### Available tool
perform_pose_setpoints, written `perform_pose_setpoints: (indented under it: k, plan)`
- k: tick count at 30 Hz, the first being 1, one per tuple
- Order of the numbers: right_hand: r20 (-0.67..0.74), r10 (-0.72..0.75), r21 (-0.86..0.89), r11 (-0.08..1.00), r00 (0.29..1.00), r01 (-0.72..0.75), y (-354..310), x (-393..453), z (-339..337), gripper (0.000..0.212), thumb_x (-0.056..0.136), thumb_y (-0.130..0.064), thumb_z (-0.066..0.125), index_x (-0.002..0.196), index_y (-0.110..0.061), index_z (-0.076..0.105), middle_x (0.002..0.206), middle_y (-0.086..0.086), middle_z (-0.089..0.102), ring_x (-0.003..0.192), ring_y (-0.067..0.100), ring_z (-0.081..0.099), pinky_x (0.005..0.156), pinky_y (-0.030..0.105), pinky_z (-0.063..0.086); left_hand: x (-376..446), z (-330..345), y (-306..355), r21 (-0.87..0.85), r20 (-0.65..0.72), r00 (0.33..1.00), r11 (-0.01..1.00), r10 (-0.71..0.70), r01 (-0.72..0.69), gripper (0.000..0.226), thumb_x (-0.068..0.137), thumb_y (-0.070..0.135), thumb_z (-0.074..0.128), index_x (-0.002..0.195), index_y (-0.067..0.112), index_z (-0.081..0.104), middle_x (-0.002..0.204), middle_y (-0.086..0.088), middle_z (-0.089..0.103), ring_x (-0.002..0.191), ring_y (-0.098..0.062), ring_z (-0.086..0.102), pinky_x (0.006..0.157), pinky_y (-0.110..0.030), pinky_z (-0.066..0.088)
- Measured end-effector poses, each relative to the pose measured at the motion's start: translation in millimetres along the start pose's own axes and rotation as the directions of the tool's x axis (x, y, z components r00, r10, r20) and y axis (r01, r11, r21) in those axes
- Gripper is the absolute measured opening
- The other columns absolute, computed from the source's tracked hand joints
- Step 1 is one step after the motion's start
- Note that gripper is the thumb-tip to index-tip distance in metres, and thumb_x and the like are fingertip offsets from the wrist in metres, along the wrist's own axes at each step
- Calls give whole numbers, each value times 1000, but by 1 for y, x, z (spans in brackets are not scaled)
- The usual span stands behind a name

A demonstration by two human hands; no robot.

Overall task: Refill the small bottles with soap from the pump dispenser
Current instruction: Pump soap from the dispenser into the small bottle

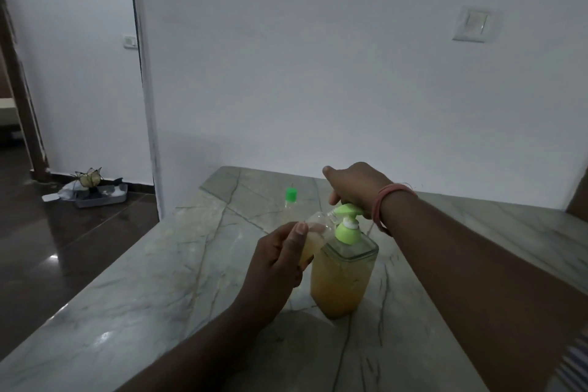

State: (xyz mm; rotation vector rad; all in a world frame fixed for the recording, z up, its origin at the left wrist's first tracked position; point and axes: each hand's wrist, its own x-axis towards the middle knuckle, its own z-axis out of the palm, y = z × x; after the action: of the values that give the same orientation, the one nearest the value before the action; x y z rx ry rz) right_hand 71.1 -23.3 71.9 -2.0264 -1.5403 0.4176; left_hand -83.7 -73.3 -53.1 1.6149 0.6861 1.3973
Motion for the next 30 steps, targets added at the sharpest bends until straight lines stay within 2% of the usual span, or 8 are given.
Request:
perform_pose_setpoints:
  k: [5,7,9,11,15,22,27,30]
  plan:
    - [-63,57,12,998,996,-56,6,8,14,53,89,-52,46,99,-8,73,100,10,72,91,29,65,77,32,48,2,1,-3,9,3,1000,1000,1,-1,35,98,52,42,105,37,73,67,-12,59,51,-13,47,44,-23,37]
    - [-111,68,-20,997,991,-71,9,11,16,45,88,-51,49,88,-10,68,96,8,70,87,29,63,76,32,48,3,3,-3,18,-10,1000,1000,6,-6,35,99,51,42,102,36,73,65,-5,60,51,-12,48,44,-22,37]
    - [-133,69,-96,992,989,-82,11,8,16,38,91,-47,53,74,-12,52,86,6,60,81,27,56,73,31,44,2,3,-3,24,-21,1000,1000,1,-1,34,97,47,42,100,31,72,64,0,61,51,-10,49,44,-21,38]
    - [-156,35,-174,983,987,-62,7,2,15,36,92,-43,53,70,-17,43,82,5,50,80,26,51,72,31,42,1,2,-1,13,-22,1000,1000,-4,4,33,96,45,43,101,28,72,63,0,61,50,-10,48,44,-22,37]
    - [-142,-58,-288,957,988,14,-4,-5,12,36,92,-42,52,66,-20,41,83,4,51,79,27,52,71,31,42,-2,2,4,22,-15,1000,1000,-2,2,31,98,46,43,102,37,73,63,-2,59,50,-12,47,44,-24,36]
    - [-175,-55,-229,973,983,14,3,-8,14,39,93,-43,51,65,-18,41,78,4,48,78,27,51,71,31,41,0,1,0,18,-25,1000,1000,9,-9,30,101,46,44,100,41,73,62,-3,57,49,-12,46,43,-23,36]
    - [-148,-134,-328,941,980,79,-3,-6,11,39,93,-46,50,65,-20,41,75,1,47,79,26,52,70,31,41,1,1,0,25,-9,1000,999,20,-20,29,100,43,44,100,42,73,64,-13,57,49,-13,46,44,-25,35]
    - [-173,-150,-314,945,973,90,-1,-3,12,39,93,-45,50,65,-20,43,69,-1,47,77,26,54,68,31,42,2,1,1,25,-10,1000,999,25,-25,30,99,43,44,97,44,74,64,-5,59,49,-11,47,43,-23,36]
